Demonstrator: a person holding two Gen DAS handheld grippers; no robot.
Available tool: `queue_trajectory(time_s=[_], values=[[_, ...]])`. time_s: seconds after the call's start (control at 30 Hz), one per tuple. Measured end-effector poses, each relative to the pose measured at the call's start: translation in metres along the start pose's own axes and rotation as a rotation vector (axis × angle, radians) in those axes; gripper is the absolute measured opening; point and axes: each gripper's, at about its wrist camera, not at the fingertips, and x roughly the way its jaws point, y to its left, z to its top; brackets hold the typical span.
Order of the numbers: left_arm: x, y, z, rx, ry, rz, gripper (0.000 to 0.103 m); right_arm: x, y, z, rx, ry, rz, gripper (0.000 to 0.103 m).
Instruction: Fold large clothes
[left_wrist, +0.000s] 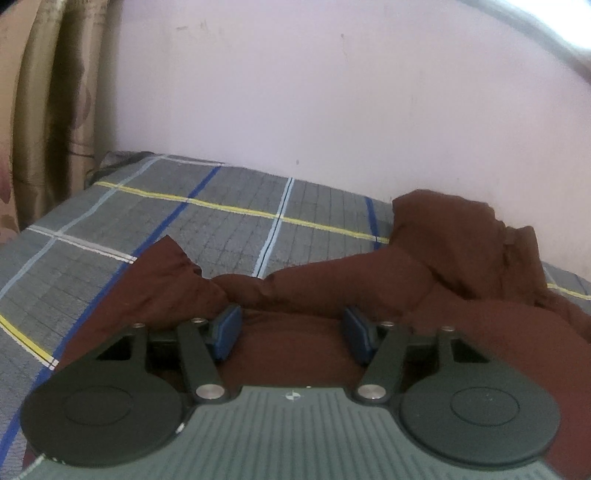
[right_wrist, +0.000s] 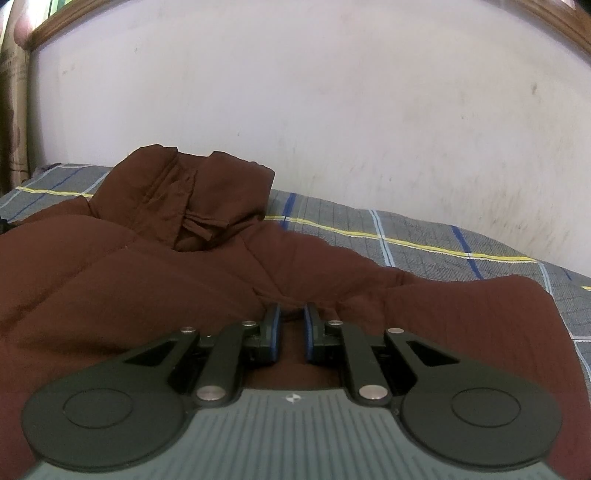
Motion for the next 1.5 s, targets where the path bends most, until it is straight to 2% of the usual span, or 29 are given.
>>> queue_trajectory(time_s=[0.33,0.43,0.57,0.6,0.67,0.73,0.8,0.87,0.97,1.07,1.13,1.23,1.33,1.5], values=[[0.002,-0.004,-0.001,0.006,-0.008,0.01,0.064,0.0,0.008,0.0,-0.037,-0.002,-0.036,0.013],[-0.002,-0.006,-0.003,0.013,-0.021,0.016,0.069,0.0,0.006,0.0,-0.029,-0.009,-0.036,0.013],[-0.015,-0.008,-0.004,0.025,-0.069,0.017,0.086,-0.005,0.006,-0.001,-0.019,-0.039,-0.046,0.015],[-0.022,-0.011,-0.004,0.043,-0.093,0.033,0.086,-0.009,0.004,-0.002,-0.011,-0.056,-0.047,0.017],[-0.044,-0.016,-0.004,0.088,-0.143,0.04,0.087,-0.022,-0.003,-0.003,0.03,-0.1,-0.039,0.031],[-0.073,-0.012,-0.002,0.07,-0.178,-0.022,0.089,-0.047,-0.012,-0.004,0.08,-0.15,-0.032,0.063],[-0.111,-0.005,-0.001,0.057,-0.228,-0.071,0.099,-0.09,-0.026,-0.009,0.166,-0.221,0.023,0.072],[-0.148,0.001,-0.006,0.075,-0.254,-0.089,0.103,-0.134,-0.039,-0.021,0.227,-0.26,0.09,0.077],[-0.199,0.02,-0.023,0.099,-0.241,-0.157,0.103,-0.197,-0.054,-0.054,0.244,-0.265,0.136,0.085],[-0.237,0.032,-0.053,0.167,-0.191,-0.192,0.103,-0.251,-0.065,-0.101,0.217,-0.238,0.11,0.085],[-0.255,0.043,-0.075,0.166,-0.171,-0.214,0.103,-0.281,-0.073,-0.134,0.225,-0.205,0.077,0.085],[-0.273,0.06,-0.104,0.14,-0.108,-0.235,0.103,-0.311,-0.083,-0.17,0.262,-0.17,0.07,0.085],[-0.284,0.08,-0.124,0.061,-0.051,-0.26,0.097,-0.33,-0.087,-0.192,0.256,-0.165,0.034,0.085],[-0.297,0.102,-0.149,0.051,-0.026,-0.182,0.091,-0.324,-0.088,-0.212,0.261,-0.087,0.004,0.085]])
